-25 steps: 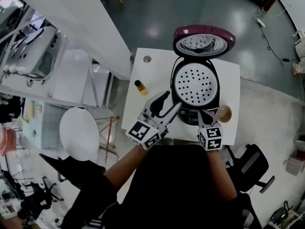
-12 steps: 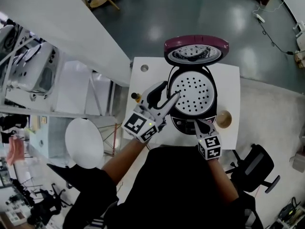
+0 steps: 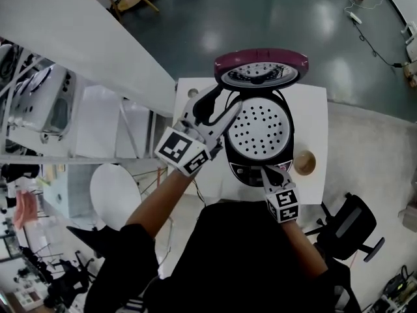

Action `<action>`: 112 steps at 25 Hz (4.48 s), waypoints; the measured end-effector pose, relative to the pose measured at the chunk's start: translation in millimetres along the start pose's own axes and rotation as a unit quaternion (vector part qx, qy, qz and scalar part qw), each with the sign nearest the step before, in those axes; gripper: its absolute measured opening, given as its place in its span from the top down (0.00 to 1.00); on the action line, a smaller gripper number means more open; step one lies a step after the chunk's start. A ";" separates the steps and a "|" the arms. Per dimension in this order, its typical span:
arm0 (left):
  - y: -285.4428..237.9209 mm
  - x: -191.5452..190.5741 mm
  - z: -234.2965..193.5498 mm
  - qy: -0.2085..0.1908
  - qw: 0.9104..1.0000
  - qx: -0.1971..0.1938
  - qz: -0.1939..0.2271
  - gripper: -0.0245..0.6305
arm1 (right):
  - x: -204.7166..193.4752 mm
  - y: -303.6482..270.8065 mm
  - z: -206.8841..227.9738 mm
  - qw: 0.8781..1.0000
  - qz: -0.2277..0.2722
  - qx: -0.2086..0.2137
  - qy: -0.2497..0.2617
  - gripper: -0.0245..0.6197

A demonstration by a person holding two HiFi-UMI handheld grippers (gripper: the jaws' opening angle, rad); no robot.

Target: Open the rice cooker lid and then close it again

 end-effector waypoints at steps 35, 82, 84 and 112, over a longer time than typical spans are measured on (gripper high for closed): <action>-91.7 72.8 -59.7 -0.037 0.993 -0.043 -0.105 0.65 | 68.6 3.7 35.9 0.996 0.078 -0.051 0.005 0.96; -75.5 45.3 -12.6 -0.149 0.921 -0.126 -0.338 0.85 | 58.3 32.3 -14.4 0.992 0.111 -0.067 -0.004 0.96; -70.6 41.3 -7.7 -0.155 0.919 -0.126 -0.340 0.85 | 55.3 34.1 -19.2 0.992 0.108 -0.064 -0.006 0.96; -18.4 -42.6 47.4 -0.240 0.873 -0.147 -0.399 0.87 | 23.7 63.8 -47.0 0.992 0.091 -0.085 -0.027 0.96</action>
Point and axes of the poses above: the fingertips, and each gripper's own axes: y backward along the fingers, z to its right, x out of its top, the point moved 10 cm from there along y, backward along the fingers, and after that the axes turned 15 degrees about y, right-handed, at the moved point
